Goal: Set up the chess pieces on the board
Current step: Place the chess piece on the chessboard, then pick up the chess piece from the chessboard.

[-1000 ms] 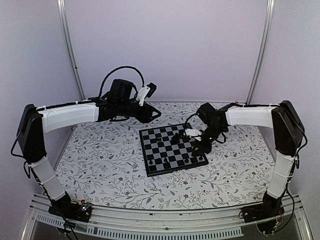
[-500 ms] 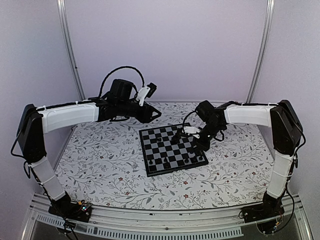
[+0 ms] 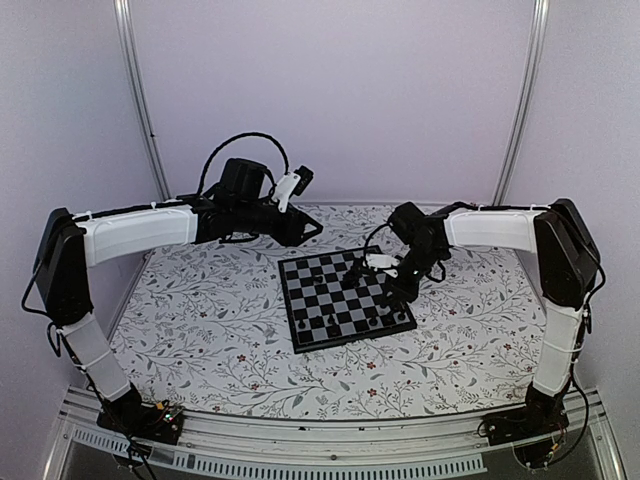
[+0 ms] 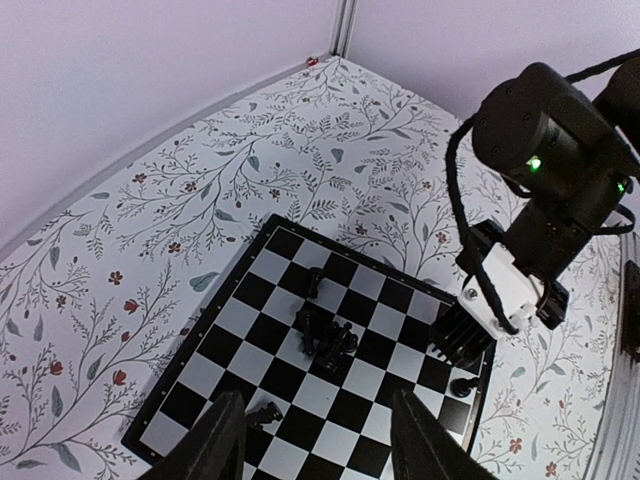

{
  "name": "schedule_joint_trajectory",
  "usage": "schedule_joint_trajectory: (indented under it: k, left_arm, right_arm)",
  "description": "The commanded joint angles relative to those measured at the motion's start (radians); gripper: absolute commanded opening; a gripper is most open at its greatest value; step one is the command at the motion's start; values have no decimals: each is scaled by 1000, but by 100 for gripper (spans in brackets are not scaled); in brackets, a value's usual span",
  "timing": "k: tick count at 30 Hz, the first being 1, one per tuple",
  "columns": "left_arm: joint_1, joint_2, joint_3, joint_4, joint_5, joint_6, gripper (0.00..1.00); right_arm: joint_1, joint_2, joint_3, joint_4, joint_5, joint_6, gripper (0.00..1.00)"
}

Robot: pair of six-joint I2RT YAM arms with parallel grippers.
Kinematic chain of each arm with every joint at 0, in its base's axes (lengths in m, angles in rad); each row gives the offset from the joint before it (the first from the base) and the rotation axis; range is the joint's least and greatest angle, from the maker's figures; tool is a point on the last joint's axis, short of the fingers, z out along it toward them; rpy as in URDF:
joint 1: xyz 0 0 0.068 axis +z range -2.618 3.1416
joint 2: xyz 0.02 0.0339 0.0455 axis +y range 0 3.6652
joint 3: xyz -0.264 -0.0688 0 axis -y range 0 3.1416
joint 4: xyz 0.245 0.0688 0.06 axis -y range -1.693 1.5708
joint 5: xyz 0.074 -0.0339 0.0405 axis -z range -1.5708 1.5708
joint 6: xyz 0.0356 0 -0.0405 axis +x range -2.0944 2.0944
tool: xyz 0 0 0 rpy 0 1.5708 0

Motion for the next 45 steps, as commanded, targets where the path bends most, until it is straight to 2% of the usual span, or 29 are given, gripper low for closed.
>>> schedule_joint_trajectory:
  k: [1,13,22,31,35,45]
  left_arm:
    - [7,-14,15,1,15,15,51]
    - [7,-8,19,-5,15,19,51]
    - [7,-8,20,-7,14,21,52]
    - [7,-11,20,-8,3,17,52]
    - [7,-18,19,-7,-5,19,52]
    - [7,-22,21,-11,-2,22,52]
  right_arm:
    - [7,26,25,-22,5,6,8]
    - [6,28,33,-25,4,9,17]
    - [6,9,88,-48,-4,17,20]
    - [-30,28,188,15,85,-21,33]
    - [-59,50,217,83,125,-86,44]
    - [-115,198,366,110,43,-193,55]
